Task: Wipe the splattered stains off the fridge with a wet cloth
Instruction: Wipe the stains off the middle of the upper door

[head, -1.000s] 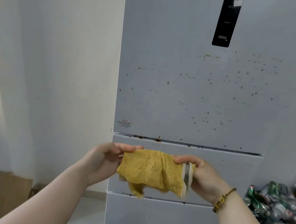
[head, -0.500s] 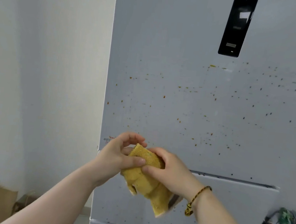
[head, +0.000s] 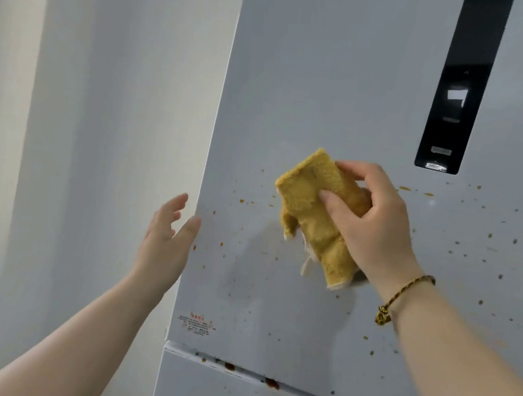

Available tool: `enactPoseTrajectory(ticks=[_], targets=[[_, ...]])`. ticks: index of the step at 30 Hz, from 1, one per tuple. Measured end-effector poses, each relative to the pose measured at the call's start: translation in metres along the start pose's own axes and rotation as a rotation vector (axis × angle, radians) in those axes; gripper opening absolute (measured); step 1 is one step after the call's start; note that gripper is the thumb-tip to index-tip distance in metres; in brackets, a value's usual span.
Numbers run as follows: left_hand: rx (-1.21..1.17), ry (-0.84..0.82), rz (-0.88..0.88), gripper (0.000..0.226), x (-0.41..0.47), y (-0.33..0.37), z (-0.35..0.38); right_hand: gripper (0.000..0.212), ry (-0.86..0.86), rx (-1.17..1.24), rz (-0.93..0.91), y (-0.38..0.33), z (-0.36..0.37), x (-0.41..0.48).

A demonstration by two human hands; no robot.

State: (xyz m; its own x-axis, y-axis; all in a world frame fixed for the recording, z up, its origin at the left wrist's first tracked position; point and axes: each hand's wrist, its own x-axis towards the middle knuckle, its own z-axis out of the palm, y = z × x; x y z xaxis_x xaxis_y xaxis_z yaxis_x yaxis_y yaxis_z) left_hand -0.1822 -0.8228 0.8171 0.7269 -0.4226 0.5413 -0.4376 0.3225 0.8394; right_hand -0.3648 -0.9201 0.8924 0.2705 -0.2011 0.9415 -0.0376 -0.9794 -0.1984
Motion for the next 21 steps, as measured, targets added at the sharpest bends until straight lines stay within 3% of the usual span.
enactPoseTrajectory(ticks=[4, 7, 10, 13, 14, 18, 21], targets=[[-0.101, -0.127, -0.067, 0.039, 0.024, 0.006, -0.003, 0.031, 0.106, -0.163, -0.179, -0.011, 0.017, 0.052], [-0.193, -0.255, -0.07, 0.025, 0.031, 0.0, -0.005, 0.035, 0.22, -0.61, -0.386, -0.001, 0.038, 0.074], [-0.222, -0.253, -0.05, 0.025, 0.036, -0.006, -0.008, 0.023, 0.362, -0.823, -0.48, 0.008, 0.053, 0.071], [-0.276, -0.278, -0.062, 0.029, 0.041, -0.012, -0.011, 0.008, 0.423, -0.88, -0.527, 0.012, 0.068, 0.059], [-0.283, -0.294, -0.063, 0.029, 0.042, -0.013, -0.011, 0.011, 0.397, -0.867, -0.476, 0.012, 0.074, 0.054], [-0.326, -0.332, -0.05, 0.031, 0.048, -0.021, -0.015, 0.076, 0.097, -0.873, -0.278, 0.005, 0.116, 0.009], [-0.315, -0.373, -0.036, 0.04, 0.055, -0.024, -0.019, 0.061, -0.01, -0.866, -0.406, 0.008, 0.132, -0.005]])
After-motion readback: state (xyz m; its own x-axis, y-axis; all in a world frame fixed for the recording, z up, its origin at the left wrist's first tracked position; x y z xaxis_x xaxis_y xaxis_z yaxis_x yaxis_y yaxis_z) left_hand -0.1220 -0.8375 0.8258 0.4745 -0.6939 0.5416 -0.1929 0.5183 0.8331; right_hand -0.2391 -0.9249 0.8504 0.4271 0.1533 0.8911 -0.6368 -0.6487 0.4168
